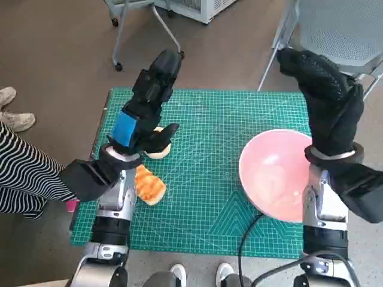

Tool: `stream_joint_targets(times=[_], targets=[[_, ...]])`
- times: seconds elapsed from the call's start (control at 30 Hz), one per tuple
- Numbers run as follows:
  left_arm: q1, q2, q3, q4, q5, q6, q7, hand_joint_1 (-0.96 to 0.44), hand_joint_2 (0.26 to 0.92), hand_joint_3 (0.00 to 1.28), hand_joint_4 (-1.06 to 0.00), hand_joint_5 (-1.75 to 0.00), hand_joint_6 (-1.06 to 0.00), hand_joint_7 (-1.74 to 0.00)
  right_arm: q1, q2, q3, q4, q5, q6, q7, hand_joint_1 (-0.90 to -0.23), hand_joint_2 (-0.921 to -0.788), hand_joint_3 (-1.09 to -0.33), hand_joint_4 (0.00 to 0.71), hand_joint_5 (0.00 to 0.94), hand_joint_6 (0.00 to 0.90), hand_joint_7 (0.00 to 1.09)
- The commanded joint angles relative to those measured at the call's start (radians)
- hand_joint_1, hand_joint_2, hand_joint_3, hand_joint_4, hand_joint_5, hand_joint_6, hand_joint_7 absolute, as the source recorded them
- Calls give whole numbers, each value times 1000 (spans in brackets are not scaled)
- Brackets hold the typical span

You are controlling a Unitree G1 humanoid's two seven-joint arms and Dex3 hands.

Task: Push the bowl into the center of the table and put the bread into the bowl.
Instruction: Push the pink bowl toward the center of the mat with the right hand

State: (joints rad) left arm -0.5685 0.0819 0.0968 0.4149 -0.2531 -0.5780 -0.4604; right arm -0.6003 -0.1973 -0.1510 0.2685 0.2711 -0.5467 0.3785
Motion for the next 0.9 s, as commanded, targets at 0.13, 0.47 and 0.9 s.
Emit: stream_joint_targets(times=[0.13, 0.47, 0.9], targets=[[-12, 3, 1, -8, -9, 0, -1, -620, 921, 427, -49, -6, 1, -290, 17, -6, -2, 13, -5, 1, 5, -621, -921, -659, 124, 0, -1, 508], [-16, 3, 2, 0, -8, -3, 0, -622, 921, 424, -48, -5, 1, -292, 16, -6, -3, 20, -2, -2, 7, -621, -921, -659, 124, 0, -1, 508], [-20, 3, 2, 0, -9, 2, -1, -621, 921, 425, -47, -3, 1, -293, 16, -6, -4, 16, 0, 1, 6, -621, -921, -660, 123, 0, -1, 507]])
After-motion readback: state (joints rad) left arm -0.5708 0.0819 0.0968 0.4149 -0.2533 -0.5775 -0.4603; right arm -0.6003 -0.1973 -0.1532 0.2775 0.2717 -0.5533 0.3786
